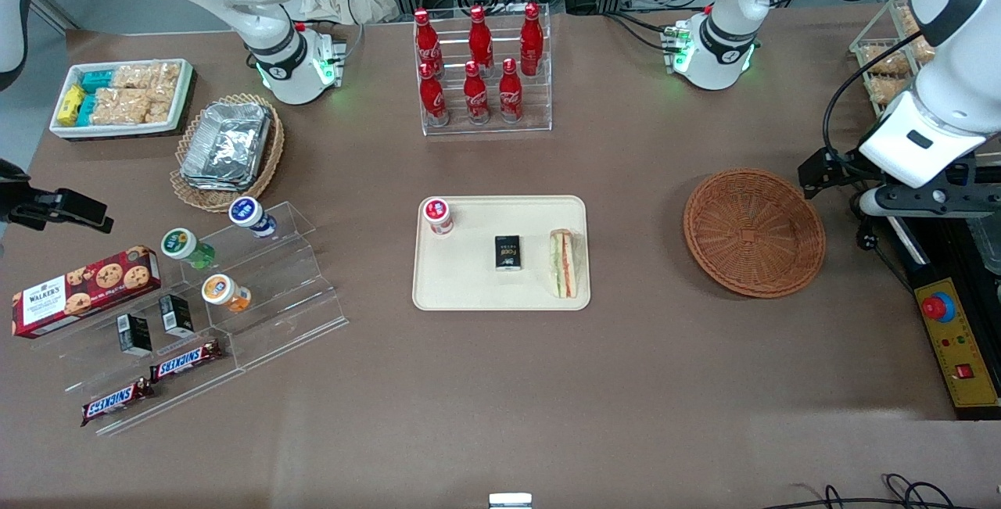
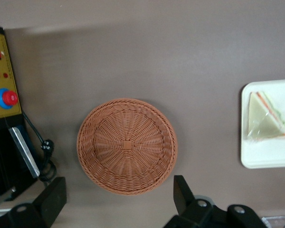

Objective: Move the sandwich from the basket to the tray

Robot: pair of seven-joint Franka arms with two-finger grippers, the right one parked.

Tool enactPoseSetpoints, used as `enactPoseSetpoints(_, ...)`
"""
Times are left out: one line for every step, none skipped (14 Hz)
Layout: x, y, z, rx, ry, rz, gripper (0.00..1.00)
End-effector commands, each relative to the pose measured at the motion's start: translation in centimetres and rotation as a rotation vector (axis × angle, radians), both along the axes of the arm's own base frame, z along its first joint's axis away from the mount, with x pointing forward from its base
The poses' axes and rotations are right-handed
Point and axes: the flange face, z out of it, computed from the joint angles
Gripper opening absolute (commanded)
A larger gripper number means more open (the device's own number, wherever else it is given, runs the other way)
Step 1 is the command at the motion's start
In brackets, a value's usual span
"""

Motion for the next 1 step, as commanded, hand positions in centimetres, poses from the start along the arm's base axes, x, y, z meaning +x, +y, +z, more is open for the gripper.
enactPoseSetpoints(-0.07, 1.50, 0.28, -0.010, 0.034, -0.059, 1.00)
